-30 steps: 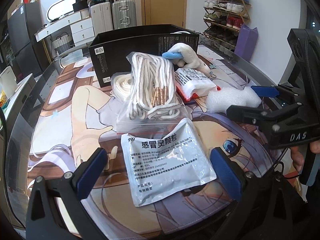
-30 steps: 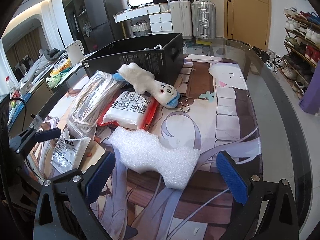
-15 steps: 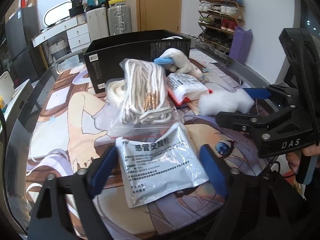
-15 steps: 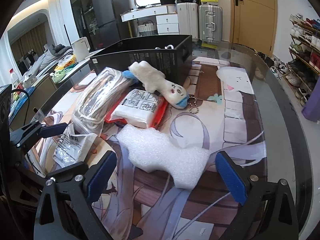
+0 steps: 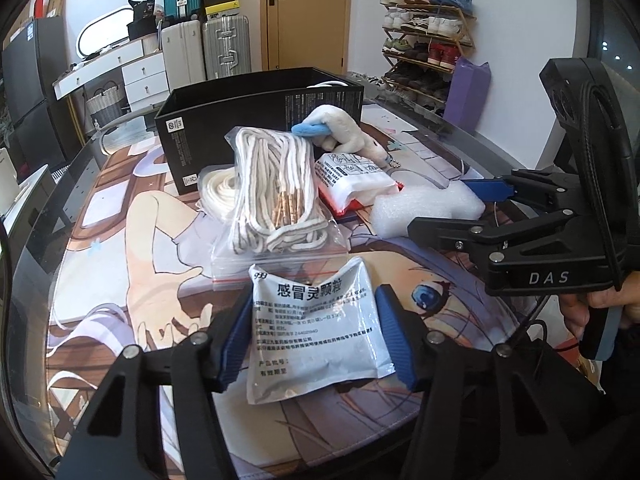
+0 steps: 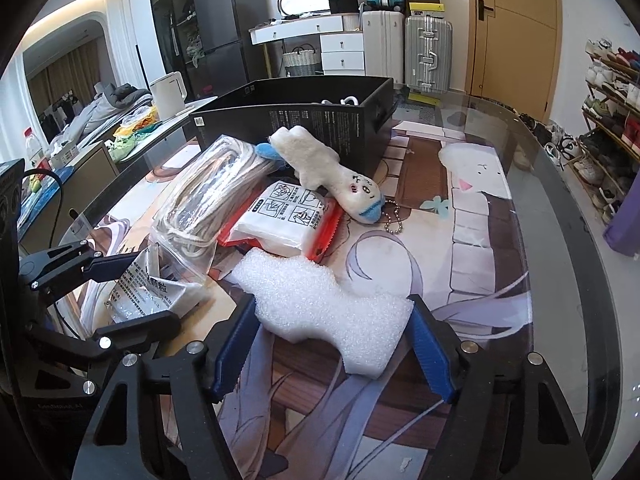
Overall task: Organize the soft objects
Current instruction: 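Grasp the white medicine packet with the left tool while the right tool grasps the white foam, then lift and carry the white packet with the left tool while the right tool carries the foam to the box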
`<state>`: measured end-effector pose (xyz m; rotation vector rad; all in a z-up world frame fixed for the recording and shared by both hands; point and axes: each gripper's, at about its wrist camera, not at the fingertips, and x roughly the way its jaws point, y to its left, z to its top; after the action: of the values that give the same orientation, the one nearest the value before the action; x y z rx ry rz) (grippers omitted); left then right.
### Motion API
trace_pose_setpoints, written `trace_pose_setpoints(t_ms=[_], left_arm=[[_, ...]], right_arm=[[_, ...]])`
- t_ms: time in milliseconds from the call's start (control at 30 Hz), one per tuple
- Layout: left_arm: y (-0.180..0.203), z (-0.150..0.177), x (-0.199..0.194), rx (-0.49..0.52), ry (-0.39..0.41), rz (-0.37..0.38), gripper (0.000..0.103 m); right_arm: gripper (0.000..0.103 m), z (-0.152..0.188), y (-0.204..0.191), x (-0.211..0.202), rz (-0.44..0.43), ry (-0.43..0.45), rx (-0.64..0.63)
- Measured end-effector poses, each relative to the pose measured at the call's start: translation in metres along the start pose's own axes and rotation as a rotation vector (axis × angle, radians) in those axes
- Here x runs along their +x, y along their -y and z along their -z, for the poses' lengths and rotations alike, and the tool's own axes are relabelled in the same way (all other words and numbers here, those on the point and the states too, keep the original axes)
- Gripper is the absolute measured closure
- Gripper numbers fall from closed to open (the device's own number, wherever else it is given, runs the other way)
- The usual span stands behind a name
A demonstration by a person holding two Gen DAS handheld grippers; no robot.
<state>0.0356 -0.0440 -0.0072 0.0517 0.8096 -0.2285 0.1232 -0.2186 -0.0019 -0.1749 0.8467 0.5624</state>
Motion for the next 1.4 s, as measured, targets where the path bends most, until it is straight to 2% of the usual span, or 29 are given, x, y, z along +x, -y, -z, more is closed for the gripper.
trace_pose_setpoints(t_ms=[367, 700, 1400], left_arm=[[-0.001, -0.001, -0.006, -0.001, 0.011, 0.023, 0.048], [-0.003, -0.008, -0.022, -0.02, 0.053, 0.052, 0.048], [-0.03, -0.047, -0.035, -0.082, 0.175, -0.049, 0.048]], right_arm=[[0.029, -0.001, 0.002, -0.007, -0.007, 0.026, 0.005], [0.029, -0.004, 0.002, -0.018, -0.016, 0.065, 0.001], [0.029, -0.018, -0.009, -0.051, -0.062, 0.183, -0.016]])
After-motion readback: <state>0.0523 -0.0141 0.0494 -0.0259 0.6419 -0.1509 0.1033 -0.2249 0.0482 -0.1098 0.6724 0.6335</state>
